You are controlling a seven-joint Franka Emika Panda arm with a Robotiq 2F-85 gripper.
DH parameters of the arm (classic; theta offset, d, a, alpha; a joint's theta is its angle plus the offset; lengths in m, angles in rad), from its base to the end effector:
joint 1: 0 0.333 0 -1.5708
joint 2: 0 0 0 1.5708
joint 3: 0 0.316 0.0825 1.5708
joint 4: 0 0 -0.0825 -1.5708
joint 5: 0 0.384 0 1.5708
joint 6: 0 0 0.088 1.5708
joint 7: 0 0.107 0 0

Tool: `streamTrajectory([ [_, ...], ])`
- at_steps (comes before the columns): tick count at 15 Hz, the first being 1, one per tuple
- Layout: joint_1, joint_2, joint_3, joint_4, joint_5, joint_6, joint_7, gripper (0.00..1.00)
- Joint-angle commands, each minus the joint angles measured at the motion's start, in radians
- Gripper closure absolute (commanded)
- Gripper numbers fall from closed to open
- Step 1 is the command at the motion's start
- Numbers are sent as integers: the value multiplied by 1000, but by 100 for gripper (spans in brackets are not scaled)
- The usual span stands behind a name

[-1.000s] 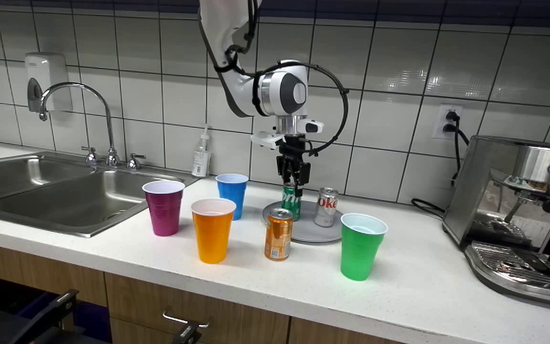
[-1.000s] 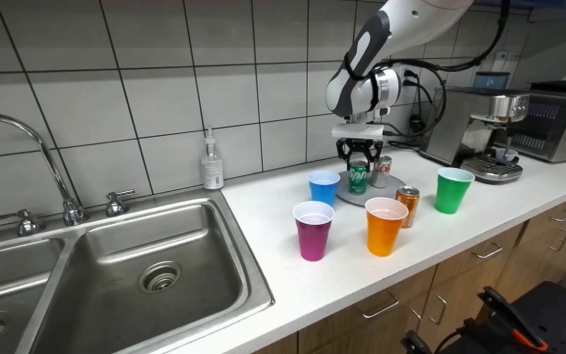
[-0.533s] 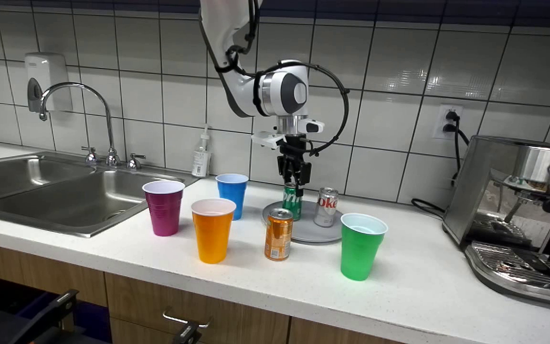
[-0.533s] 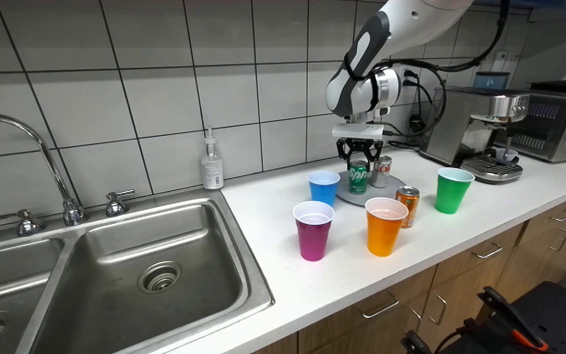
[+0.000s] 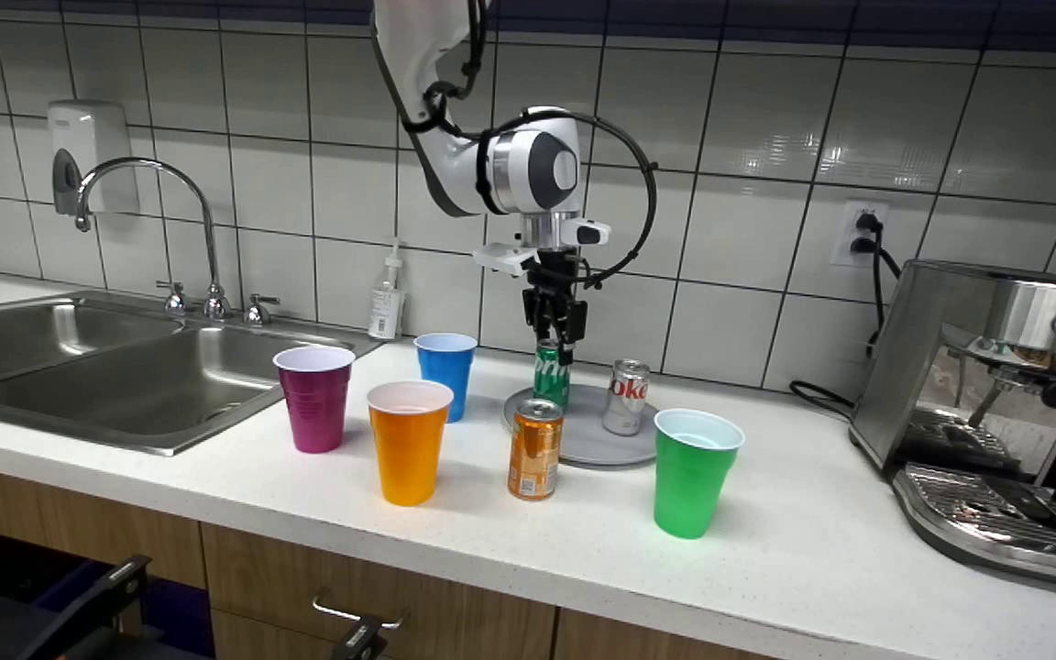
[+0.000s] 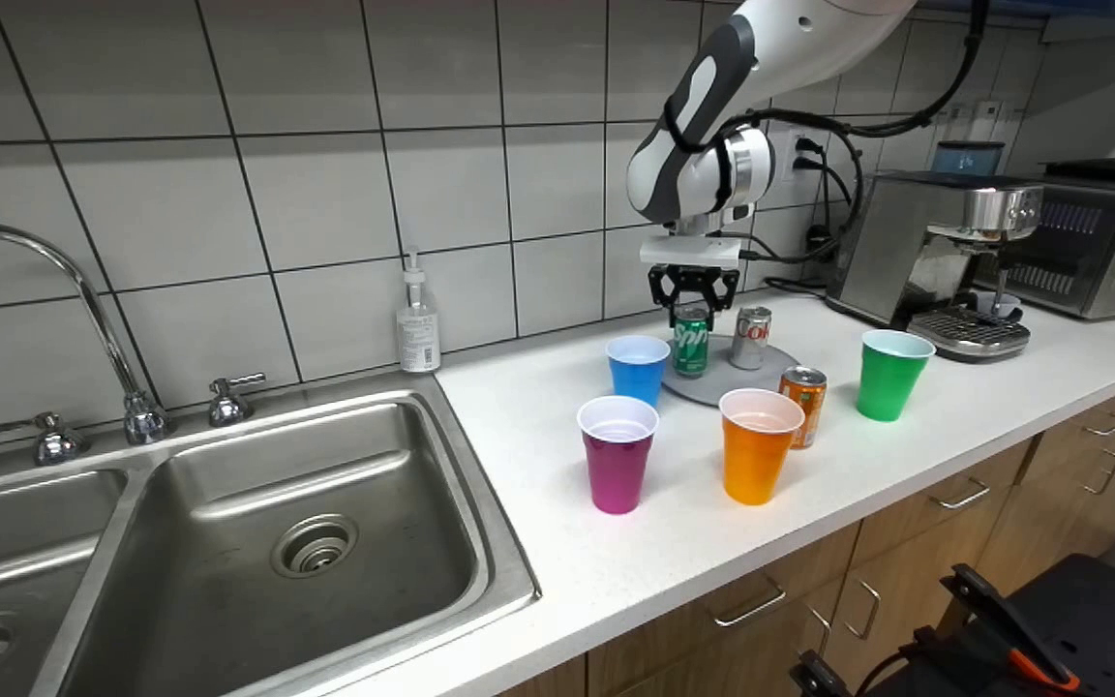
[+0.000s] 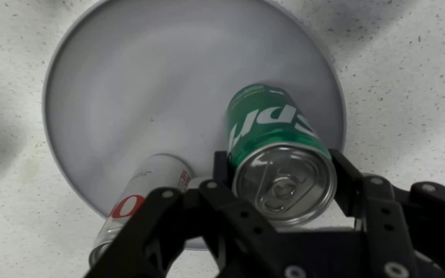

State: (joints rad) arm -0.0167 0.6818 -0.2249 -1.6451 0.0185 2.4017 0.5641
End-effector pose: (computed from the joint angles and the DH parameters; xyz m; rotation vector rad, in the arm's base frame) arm 0.6807 -0.1471 0.2324 2.8097 -1.1280 0.1670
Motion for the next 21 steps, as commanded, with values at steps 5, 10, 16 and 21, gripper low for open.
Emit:
streamTrajectory([
  [5,53,-3,13,68,-7,-61,14,62],
  [10,87,16,22,108,-9,-77,20,62],
  [16,110,69,34,170,-7,-109,30,62],
  [21,113,113,40,213,-3,-115,32,62],
])
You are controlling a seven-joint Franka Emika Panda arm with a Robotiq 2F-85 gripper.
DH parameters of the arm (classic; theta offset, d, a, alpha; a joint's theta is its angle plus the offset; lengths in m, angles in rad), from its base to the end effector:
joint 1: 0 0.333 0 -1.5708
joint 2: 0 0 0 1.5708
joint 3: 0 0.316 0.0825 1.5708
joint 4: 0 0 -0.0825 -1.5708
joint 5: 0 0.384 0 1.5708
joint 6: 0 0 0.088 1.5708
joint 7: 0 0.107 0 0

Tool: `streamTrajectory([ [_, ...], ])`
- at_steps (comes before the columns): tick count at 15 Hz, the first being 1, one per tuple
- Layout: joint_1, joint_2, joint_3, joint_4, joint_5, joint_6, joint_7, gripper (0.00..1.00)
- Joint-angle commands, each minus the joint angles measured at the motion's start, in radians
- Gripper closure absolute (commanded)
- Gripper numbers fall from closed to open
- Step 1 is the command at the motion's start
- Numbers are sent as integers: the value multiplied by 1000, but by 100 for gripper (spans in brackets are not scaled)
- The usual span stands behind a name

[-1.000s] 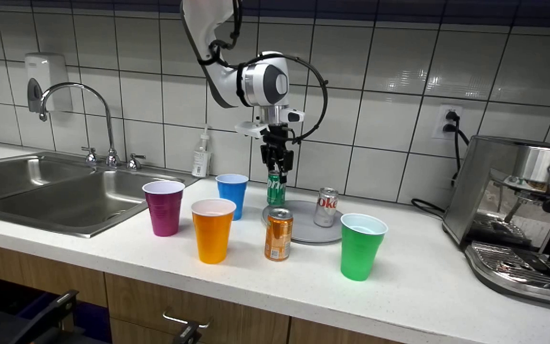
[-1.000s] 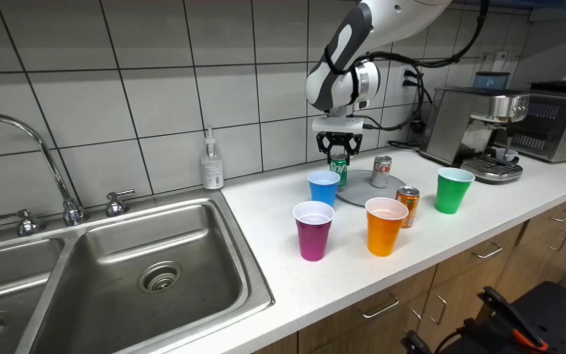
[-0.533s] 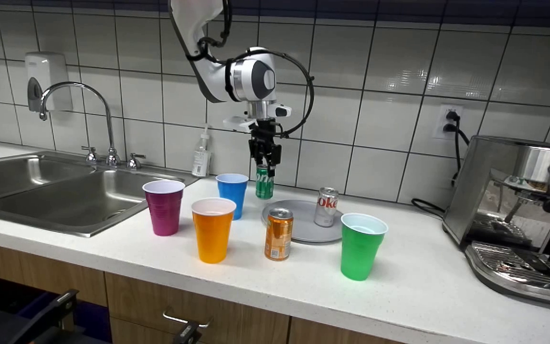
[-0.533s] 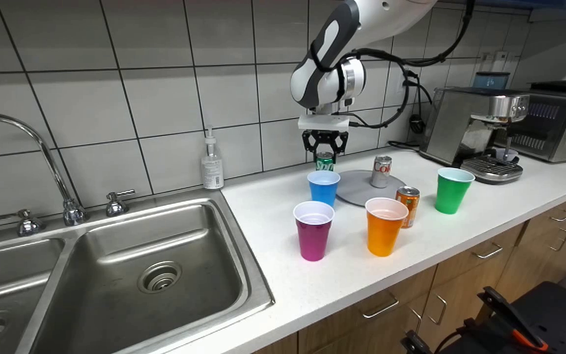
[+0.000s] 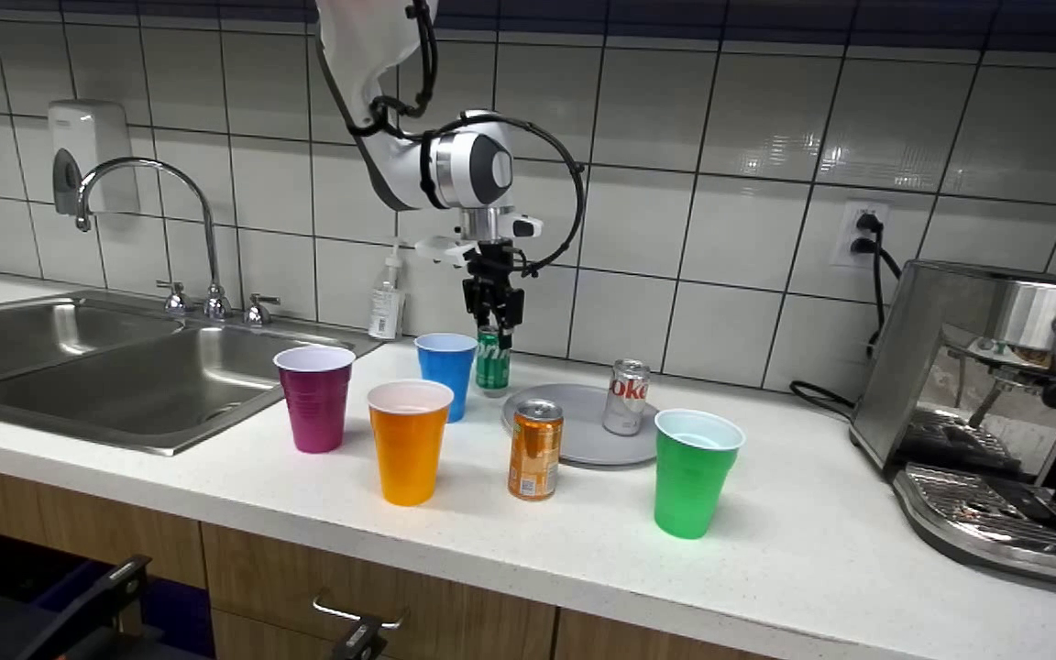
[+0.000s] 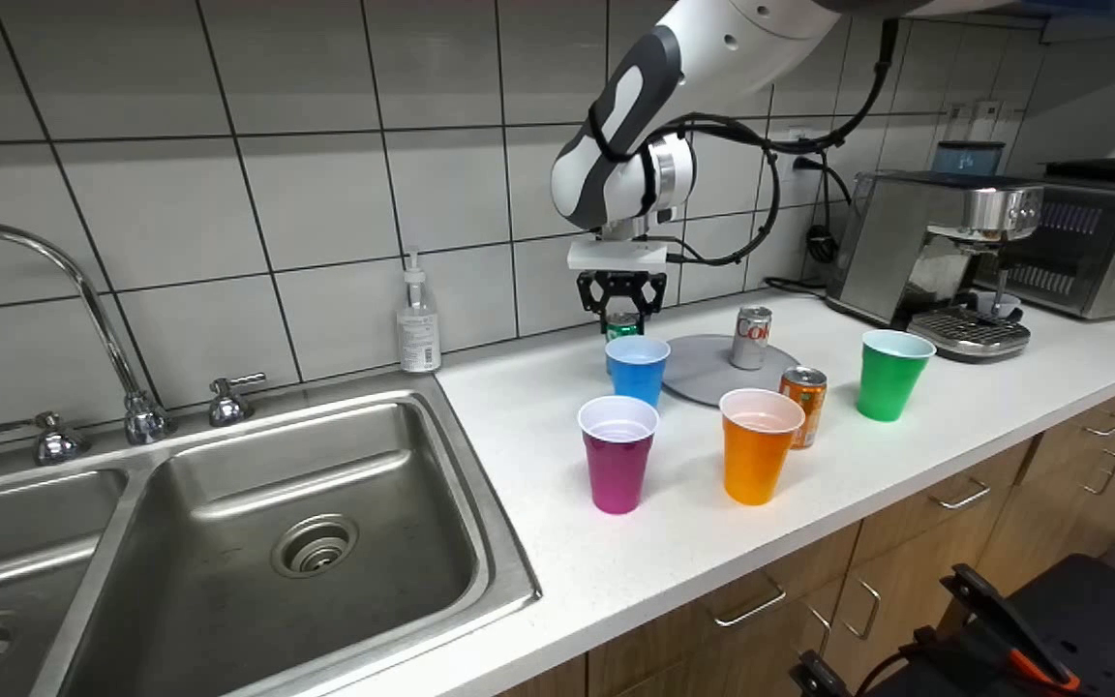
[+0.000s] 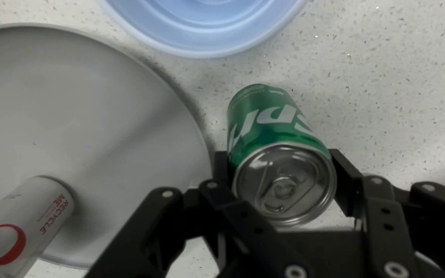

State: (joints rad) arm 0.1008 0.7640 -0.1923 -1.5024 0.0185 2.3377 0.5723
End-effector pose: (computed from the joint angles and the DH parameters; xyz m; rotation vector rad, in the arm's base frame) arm 0.7212 -0.0417 0.2285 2.8997 -0.9259 0.1672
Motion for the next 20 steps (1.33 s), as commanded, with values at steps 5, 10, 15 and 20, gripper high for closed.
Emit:
streamTrajectory([
  [5,-5,32,1,74,-7,-59,19,11],
  [10,-18,-1,-3,52,-7,-66,8,0],
  [15,-37,-19,-25,43,-11,-62,12,0],
  [20,-64,-32,-49,45,-9,-90,25,0],
])
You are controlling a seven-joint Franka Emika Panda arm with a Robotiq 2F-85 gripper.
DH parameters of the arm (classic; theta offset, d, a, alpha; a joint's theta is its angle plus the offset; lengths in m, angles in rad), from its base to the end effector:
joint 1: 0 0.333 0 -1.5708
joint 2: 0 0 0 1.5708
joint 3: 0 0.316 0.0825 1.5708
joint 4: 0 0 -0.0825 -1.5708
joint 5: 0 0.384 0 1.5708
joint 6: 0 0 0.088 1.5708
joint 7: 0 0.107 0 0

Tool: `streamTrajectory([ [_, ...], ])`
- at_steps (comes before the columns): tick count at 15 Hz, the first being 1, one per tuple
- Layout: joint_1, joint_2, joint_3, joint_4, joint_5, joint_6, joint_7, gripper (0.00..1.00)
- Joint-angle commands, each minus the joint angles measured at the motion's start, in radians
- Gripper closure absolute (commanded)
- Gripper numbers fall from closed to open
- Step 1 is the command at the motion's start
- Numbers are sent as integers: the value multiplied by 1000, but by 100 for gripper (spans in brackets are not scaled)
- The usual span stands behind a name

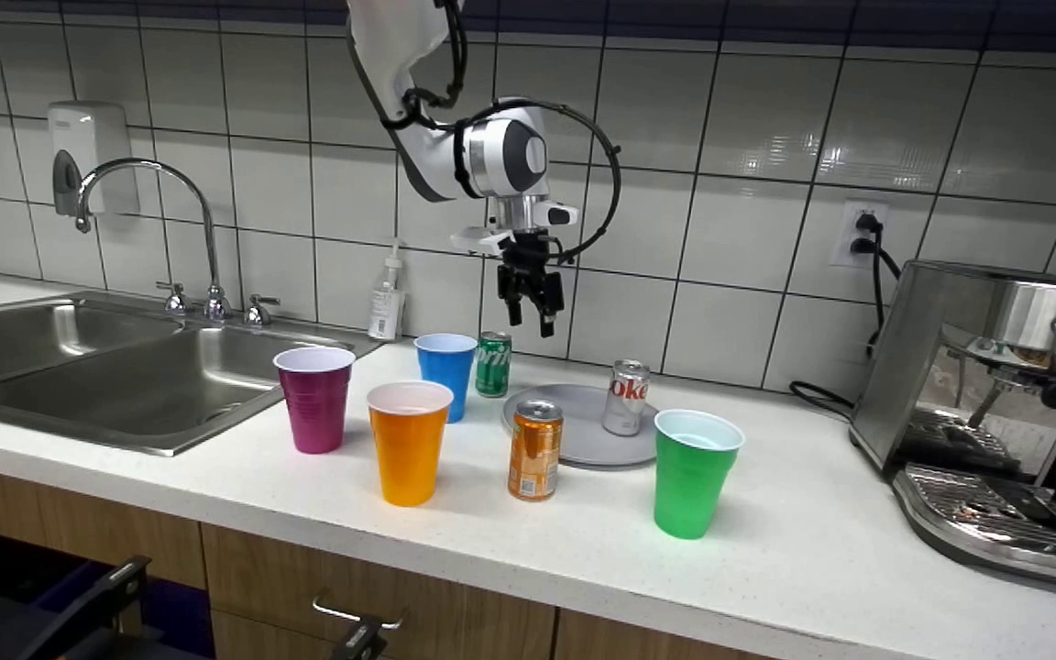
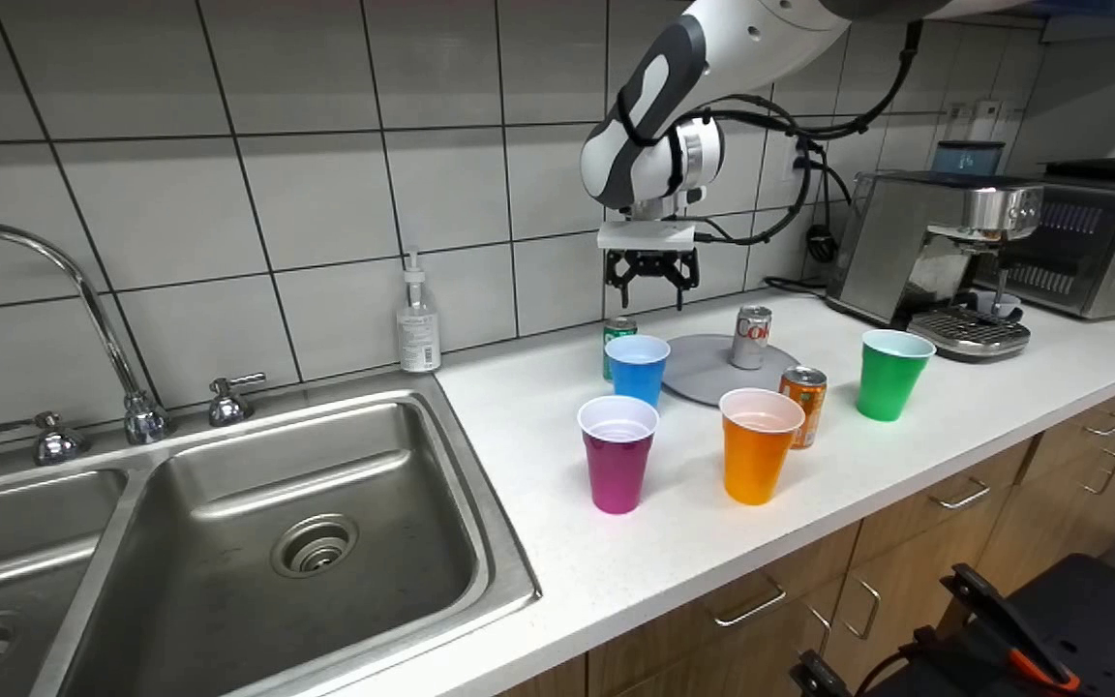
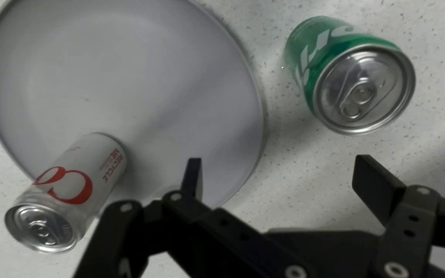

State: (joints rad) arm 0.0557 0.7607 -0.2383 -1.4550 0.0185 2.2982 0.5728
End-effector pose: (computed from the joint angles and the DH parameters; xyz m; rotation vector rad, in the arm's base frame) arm 0.7252 -0.0993 0.2522 2.8322 -1.0258 0.1941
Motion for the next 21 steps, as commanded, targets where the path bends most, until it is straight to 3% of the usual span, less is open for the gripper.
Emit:
streamTrajectory([
  [1,-23,-29,-7,0,-10,-59,29,0],
  [15,-125,-25,-35,38,6,-154,122,0],
  [21,-134,-20,-30,20,-9,-111,100,0],
])
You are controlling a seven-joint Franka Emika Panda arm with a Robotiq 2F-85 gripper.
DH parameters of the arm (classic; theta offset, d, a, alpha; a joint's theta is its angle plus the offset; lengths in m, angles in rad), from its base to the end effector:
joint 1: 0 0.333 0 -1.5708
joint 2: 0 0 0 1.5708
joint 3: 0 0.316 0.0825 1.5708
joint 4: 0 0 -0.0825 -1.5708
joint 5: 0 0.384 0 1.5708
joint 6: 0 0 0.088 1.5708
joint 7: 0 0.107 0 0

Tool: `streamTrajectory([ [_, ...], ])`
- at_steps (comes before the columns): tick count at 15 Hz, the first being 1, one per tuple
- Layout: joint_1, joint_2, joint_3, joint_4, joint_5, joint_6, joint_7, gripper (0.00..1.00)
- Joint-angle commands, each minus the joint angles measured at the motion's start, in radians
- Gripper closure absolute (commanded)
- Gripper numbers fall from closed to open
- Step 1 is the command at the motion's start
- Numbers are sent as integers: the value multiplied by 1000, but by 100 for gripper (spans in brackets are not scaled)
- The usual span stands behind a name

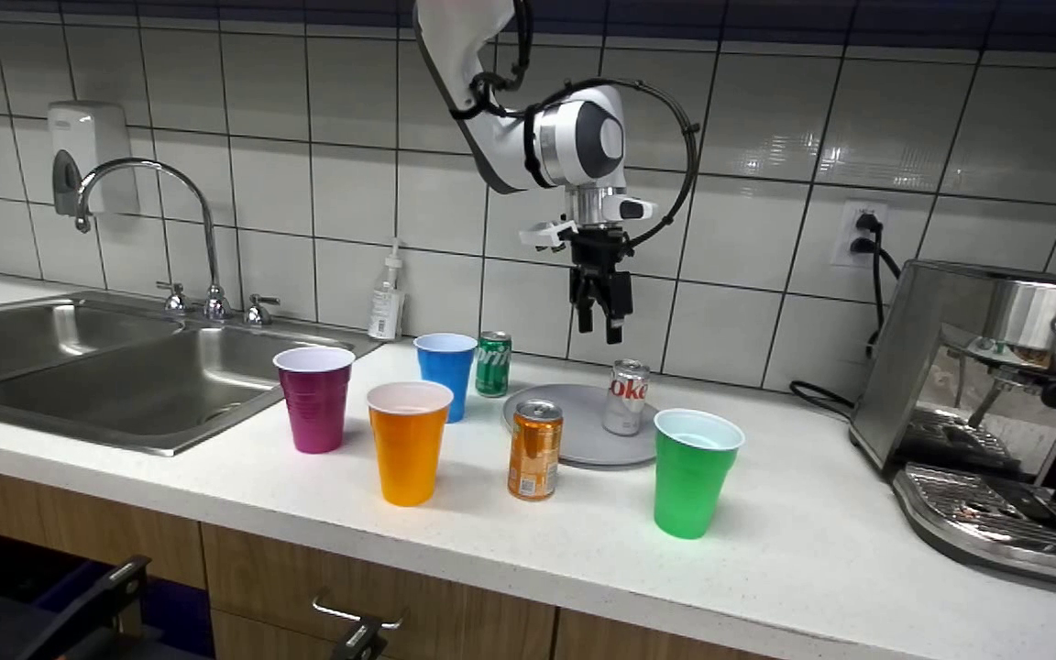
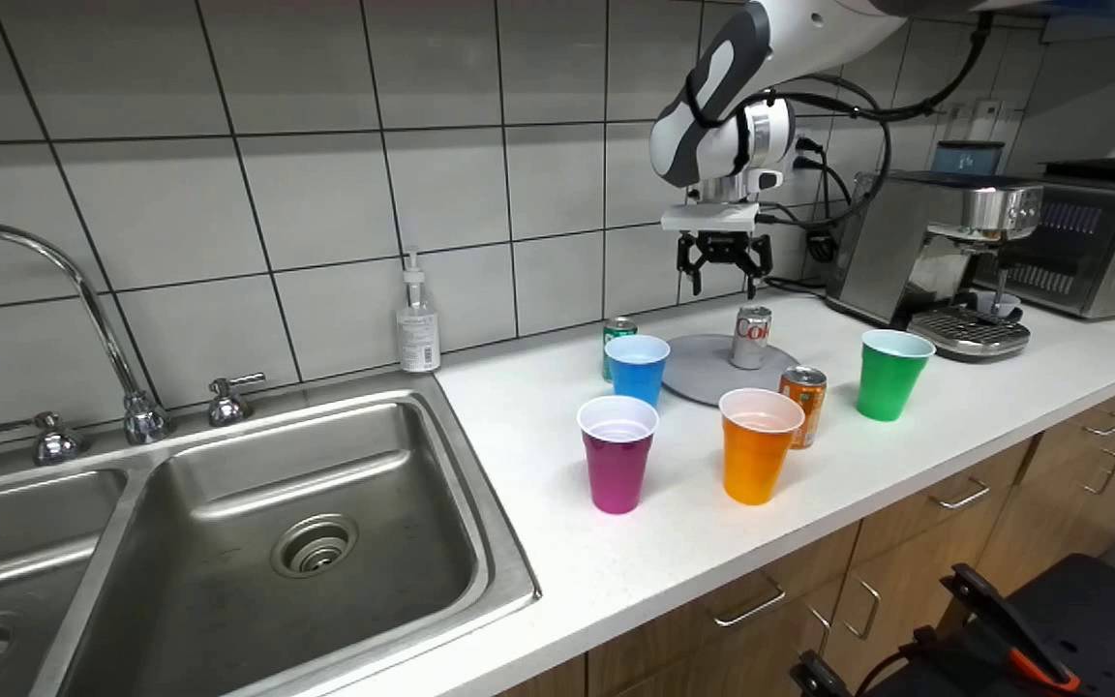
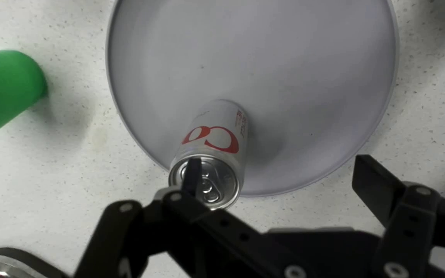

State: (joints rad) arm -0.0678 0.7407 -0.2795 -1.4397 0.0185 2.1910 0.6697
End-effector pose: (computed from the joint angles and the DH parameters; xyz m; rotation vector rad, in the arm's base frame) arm 0.6960 -0.2097 0.2676 2.6452 -1.3669 0.0958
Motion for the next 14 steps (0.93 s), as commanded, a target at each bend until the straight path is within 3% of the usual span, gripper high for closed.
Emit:
streamTrajectory([
  [1,-10,0,12,5,-9,-4,3,0],
  [14,-33,3,11,28,33,-39,103,0],
])
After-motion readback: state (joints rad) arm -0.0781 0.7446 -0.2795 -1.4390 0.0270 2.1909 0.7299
